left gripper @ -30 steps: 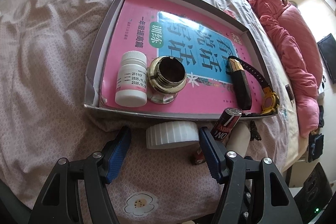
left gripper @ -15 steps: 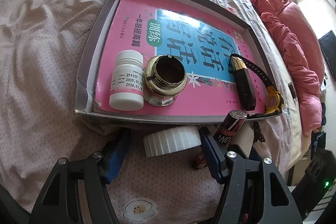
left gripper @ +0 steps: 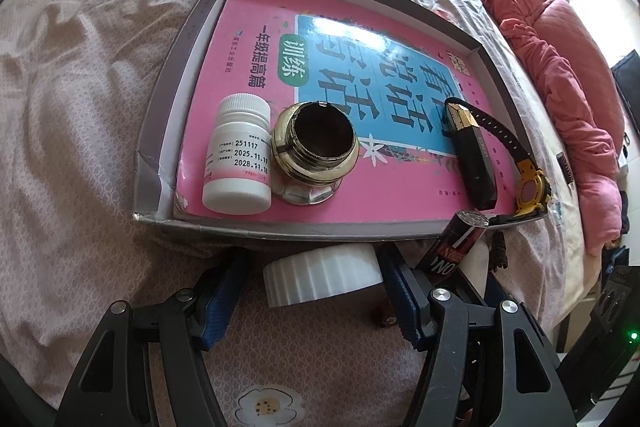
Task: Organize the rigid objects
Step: 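Grasp the white cap with the left tool while the right tool grasps the white earbuds case, then lift the white cap with the left tool while the right tool lifts the earbuds case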
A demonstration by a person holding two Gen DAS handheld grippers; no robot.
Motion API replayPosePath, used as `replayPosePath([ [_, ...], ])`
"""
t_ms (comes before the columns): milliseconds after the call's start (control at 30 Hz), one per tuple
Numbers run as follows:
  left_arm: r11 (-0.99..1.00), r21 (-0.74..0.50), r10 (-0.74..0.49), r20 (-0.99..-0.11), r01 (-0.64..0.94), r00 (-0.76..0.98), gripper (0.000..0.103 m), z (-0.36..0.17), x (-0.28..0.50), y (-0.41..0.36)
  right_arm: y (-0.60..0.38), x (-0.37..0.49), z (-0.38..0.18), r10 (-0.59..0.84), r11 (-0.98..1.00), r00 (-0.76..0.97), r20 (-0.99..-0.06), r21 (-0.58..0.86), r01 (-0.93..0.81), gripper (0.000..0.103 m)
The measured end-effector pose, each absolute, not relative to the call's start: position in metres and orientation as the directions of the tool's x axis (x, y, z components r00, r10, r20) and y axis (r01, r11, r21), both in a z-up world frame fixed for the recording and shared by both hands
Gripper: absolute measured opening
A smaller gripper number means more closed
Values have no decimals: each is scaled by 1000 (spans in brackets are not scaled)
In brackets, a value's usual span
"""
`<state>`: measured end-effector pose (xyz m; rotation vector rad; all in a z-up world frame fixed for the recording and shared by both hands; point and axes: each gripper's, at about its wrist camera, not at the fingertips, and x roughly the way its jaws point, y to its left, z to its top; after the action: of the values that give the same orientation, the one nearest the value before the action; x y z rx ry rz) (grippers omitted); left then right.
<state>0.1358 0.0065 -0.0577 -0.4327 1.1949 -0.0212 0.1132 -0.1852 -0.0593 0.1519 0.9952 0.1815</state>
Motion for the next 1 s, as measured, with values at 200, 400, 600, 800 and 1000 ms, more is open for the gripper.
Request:
replayPosePath([
  [200,924,-320,-225,-898,-211,378,68,-59,137,3,-183,111,-60,216,976,527,-822,179,-120,46],
  [400,926,-309,-212,-900,-215,382,61,-58,136,4,-181,107,-59,218,976,525,-823,169,-139,46],
  [600,915,-339,-236,-889,-217,392,53,-57,130,12,-182,101,-59,225,974,521,-824,170,-152,45],
  [800,915,-345,-239,-881,-209,408,53,-54,120,13,-184,95,-59,233,971,519,-822,172,-164,45],
  [1000,927,-326,-224,-879,-187,421,53,-48,108,11,-180,90,-58,217,973,516,-829,141,-182,45],
])
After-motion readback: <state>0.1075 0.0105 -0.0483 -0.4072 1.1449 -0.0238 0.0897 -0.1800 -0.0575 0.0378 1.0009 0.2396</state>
